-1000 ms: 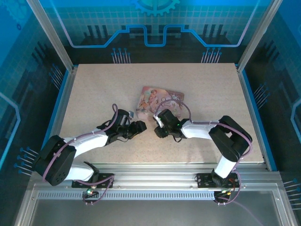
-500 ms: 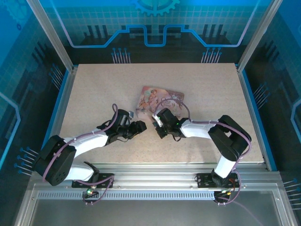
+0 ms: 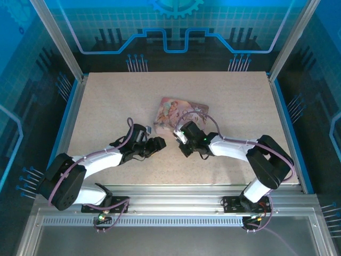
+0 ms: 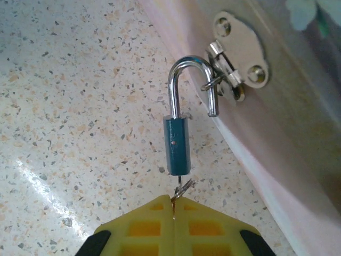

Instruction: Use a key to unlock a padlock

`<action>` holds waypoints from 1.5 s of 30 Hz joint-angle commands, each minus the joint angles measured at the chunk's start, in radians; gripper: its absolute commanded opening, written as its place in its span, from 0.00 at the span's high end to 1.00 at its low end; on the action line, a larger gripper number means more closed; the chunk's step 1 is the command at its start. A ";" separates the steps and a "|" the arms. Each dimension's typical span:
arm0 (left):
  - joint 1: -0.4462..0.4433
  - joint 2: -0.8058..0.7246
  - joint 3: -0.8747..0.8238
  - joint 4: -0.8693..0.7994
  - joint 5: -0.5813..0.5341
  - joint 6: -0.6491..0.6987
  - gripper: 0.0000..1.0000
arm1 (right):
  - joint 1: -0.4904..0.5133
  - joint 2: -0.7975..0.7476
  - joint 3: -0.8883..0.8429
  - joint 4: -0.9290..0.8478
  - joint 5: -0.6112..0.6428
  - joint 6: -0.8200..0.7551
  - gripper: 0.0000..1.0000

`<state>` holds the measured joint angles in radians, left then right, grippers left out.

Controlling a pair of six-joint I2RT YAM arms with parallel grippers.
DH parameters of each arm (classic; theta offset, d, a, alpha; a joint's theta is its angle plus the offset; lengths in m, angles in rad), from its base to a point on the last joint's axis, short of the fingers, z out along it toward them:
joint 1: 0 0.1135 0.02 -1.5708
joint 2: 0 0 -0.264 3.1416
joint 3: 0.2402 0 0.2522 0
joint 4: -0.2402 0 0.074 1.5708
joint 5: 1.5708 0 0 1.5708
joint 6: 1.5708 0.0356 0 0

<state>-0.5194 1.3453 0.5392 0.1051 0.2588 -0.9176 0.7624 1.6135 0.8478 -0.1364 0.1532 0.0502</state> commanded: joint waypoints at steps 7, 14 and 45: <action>0.010 0.000 -0.018 0.024 0.010 -0.018 0.40 | -0.016 0.017 0.026 -0.059 0.031 -0.062 1.00; 0.010 -0.003 -0.013 0.016 0.010 -0.018 0.40 | -0.021 0.061 0.057 -0.023 0.013 -0.034 0.80; 0.025 -0.035 -0.025 -0.016 0.003 -0.006 0.40 | -0.018 0.156 0.054 0.120 -0.017 0.051 0.92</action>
<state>-0.5056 1.3334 0.5331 0.1101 0.2588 -0.9173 0.7452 1.7672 0.8902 -0.0139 0.1413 0.1143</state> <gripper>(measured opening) 0.601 0.111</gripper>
